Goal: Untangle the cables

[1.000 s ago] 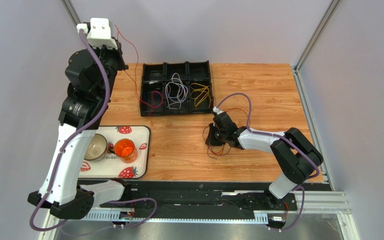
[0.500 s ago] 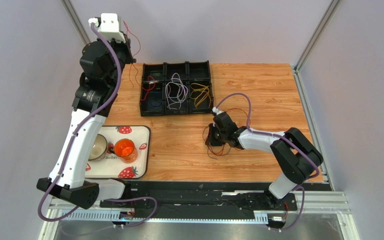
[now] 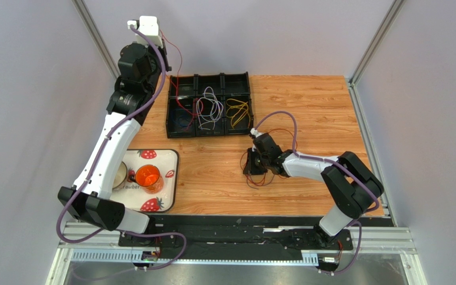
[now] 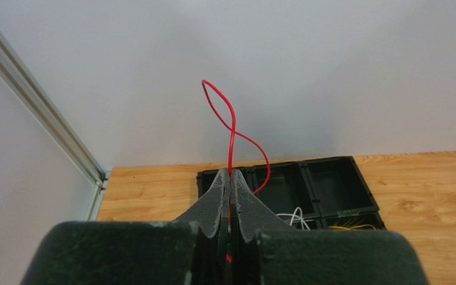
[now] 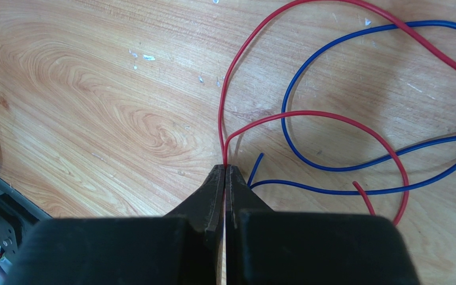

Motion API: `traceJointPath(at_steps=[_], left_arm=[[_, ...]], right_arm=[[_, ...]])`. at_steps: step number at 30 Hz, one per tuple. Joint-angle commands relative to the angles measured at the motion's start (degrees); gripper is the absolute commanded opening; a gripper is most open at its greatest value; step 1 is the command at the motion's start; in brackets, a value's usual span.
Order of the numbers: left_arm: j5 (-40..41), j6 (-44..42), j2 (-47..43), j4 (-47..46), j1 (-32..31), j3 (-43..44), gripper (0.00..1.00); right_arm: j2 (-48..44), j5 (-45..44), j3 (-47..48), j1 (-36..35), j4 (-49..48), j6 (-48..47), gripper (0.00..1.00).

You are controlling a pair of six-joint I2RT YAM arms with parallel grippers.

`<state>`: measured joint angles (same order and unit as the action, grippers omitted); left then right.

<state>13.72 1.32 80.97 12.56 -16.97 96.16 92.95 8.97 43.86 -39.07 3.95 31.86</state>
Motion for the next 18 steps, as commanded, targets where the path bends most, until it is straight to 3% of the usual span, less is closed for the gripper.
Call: traceJointPath(at_steps=[1,18], left_arm=[[2.1,-1.2,0.8,-5.4,1.0,-2.5,0.00],[1.8,1.0,6.7,-5.4,3.3,-2.6,0.00]], right_arm=[[-0.9,0.5,0.4,-0.1,3.6,-1.7,0.00],[-1.3,1.3,1.2,-0.1,4.3,-2.1,0.00]])
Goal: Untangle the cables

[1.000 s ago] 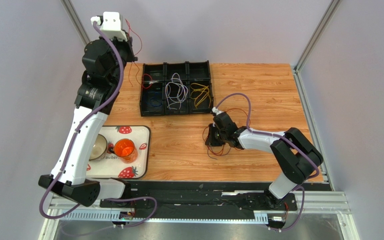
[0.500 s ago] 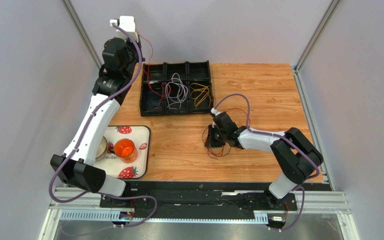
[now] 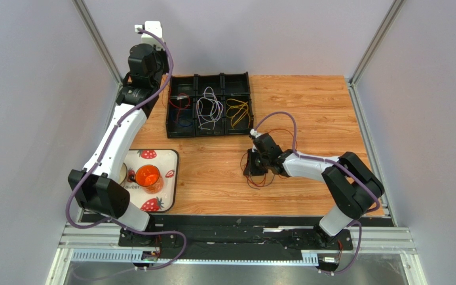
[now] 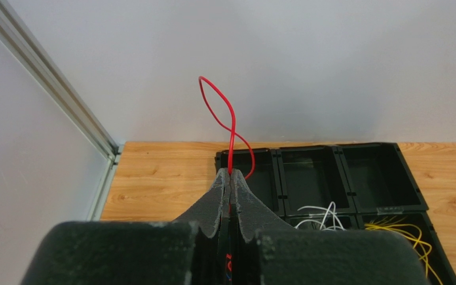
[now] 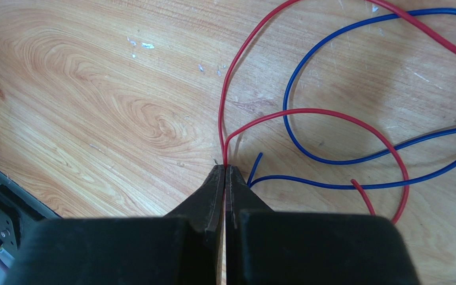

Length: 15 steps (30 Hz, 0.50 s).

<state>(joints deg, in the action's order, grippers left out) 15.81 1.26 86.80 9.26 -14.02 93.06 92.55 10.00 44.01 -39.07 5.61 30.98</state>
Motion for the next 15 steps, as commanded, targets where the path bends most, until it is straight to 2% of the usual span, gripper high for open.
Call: traceJointPath(at_steps=[1,7,15], left_arm=[[-0.1,1.8,0.7,-2.3,0.4,-0.2,0.00],[-4.5,7.2,-0.8,-5.1,0.4,-6.4,0.00],[-6.2,11.1,0.4,-7.3,0.4,-12.5,0.00]], right_arm=[[-1.0,0.3,1.2,-0.1,2.8,-1.3,0.00],[-1.1,0.4,1.5,-0.1,3.2,-1.5,0.00],[-1.8,0.4,1.4,-0.1,3.6,-1.5,0.00]])
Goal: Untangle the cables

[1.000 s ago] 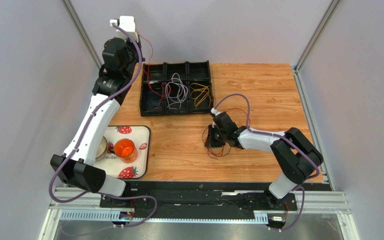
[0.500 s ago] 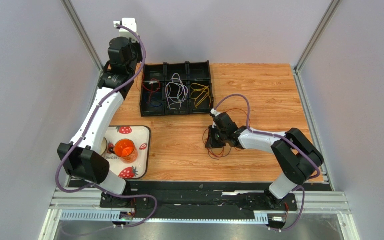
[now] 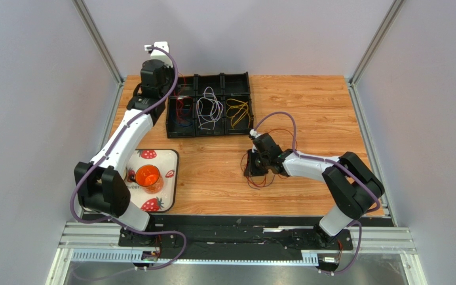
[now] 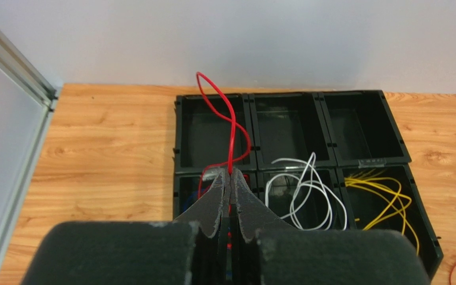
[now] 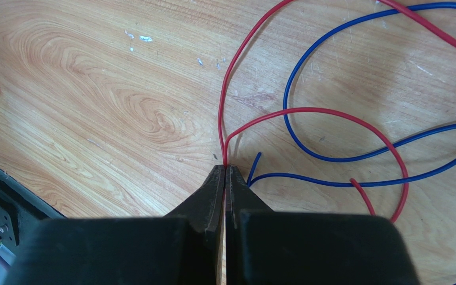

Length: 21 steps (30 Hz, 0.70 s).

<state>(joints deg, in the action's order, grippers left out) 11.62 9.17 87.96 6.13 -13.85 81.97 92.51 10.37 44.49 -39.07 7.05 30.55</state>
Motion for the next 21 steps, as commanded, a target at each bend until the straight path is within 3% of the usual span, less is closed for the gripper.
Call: traceJointPath(at_steps=[1,10,21], left_arm=[[-1.9,3.4,-0.6,-4.4,0.2,-1.7,0.00],[0.7,5.3,-1.4,-5.5,0.2,-7.6,0.00],[0.6,6.3,7.9,-1.3,1.4,-3.8,0.00]], right_arm=[[-1.9,-0.1,0.9,-0.1,2.4,-1.1,0.00],[-2.6,0.1,0.4,-0.1,2.4,-0.8,0.00],[-4.4,-0.2,-0.6,0.0,2.8,-0.8,0.00]])
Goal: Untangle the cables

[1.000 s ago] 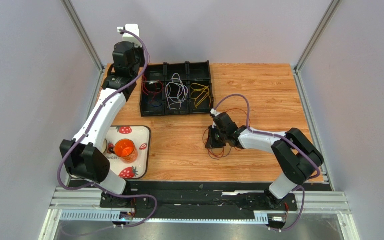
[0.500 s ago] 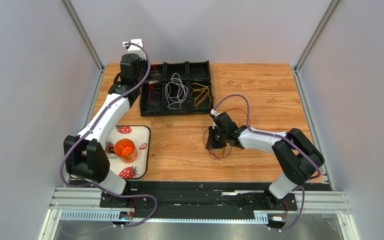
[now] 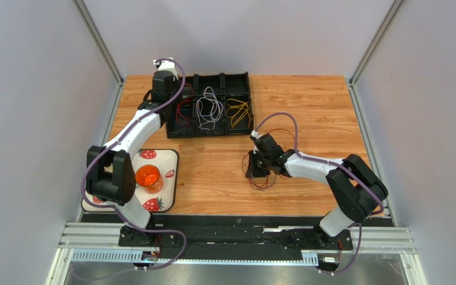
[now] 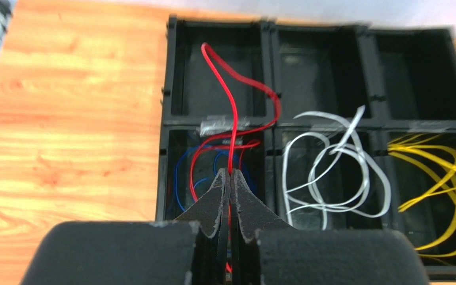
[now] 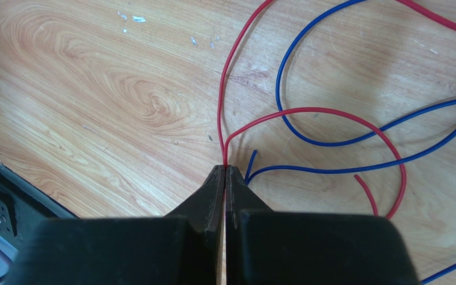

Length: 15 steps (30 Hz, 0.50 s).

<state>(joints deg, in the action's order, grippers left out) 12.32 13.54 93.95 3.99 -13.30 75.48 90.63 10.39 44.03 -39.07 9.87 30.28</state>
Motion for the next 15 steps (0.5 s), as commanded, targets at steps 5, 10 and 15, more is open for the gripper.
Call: traceJointPath(at_steps=[5,10,15], left_arm=[[0.5,4.6,3.7,2.1,0.9,1.5,0.00],[1.3,5.9,6.8,4.6,1.1,2.7,0.00],[1.7,6.8,9.7,8.4,2.2,6.1,0.02]], right_arm=[[-2.6,-0.3,-0.4,0.0,-0.1,-0.7,0.00],[-2.7,-0.2,-0.3,-0.1,0.1,-0.8,0.00],[-3.4,0.2,-0.1,0.0,0.5,-0.8,0.00]])
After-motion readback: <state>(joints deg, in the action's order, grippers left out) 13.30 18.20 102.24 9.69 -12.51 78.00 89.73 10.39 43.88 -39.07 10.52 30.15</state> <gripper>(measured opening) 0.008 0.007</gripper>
